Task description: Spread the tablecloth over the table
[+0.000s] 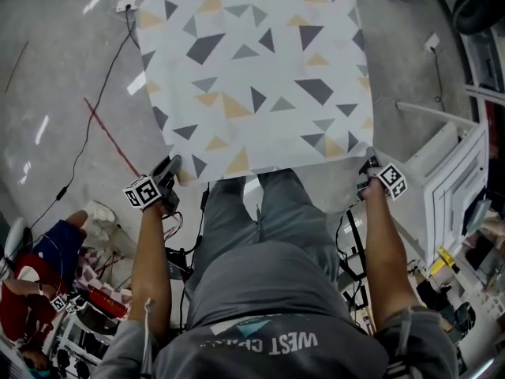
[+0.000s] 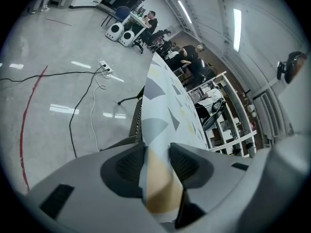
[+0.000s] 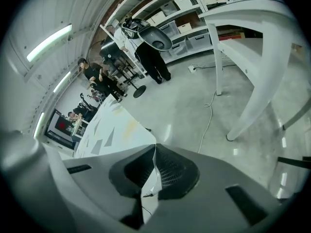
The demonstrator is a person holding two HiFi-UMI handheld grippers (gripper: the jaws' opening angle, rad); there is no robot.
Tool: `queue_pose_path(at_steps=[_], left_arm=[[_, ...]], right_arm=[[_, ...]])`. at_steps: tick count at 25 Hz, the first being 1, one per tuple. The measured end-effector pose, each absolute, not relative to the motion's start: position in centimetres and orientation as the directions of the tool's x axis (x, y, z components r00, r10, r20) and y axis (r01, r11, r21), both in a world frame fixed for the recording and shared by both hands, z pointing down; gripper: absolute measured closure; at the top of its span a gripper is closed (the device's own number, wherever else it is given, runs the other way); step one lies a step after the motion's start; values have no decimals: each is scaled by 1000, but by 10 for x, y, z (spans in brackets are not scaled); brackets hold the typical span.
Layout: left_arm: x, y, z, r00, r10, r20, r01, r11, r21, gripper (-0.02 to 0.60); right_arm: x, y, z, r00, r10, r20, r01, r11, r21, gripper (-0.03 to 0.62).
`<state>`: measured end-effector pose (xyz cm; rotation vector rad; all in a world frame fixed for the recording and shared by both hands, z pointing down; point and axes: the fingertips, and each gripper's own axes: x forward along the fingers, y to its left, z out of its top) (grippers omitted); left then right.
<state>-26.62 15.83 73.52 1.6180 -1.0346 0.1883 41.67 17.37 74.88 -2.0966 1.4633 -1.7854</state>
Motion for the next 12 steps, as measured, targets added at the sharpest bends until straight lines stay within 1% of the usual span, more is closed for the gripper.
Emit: queue_pose_path(at_steps=[4,7,8,9,10,11,12], left_arm=[[-270,161,735,568,-494,659,-745,31,666,403],[-285,162,729,526,-489,696,-794,13,608,403],[-291,161,725,512,-496,702,-803,14,595,403],[-295,160,719,498,-505,705,-811,16,585,403],[-300,158,712,483,-518,706,-819,16,573,403],[-305,155,703,464,-533,707,-831,14,556,403],[-311,152,693,444,-551,707,-844,8,536,404]], right_arm=[[417,174,750,-70,-632,772,-612,-584,-533,579],[416,177,745,-34,-617,786,-616,-606,-503,560],[416,177,742,-24,-608,794,-627,-609,-486,548],[414,178,740,-17,-597,802,-644,-607,-465,520],[412,177,736,-9,-584,812,-669,-600,-439,476],[411,177,732,3,-570,822,-698,-590,-406,445],[410,177,726,20,-556,831,-725,-580,-371,439]])
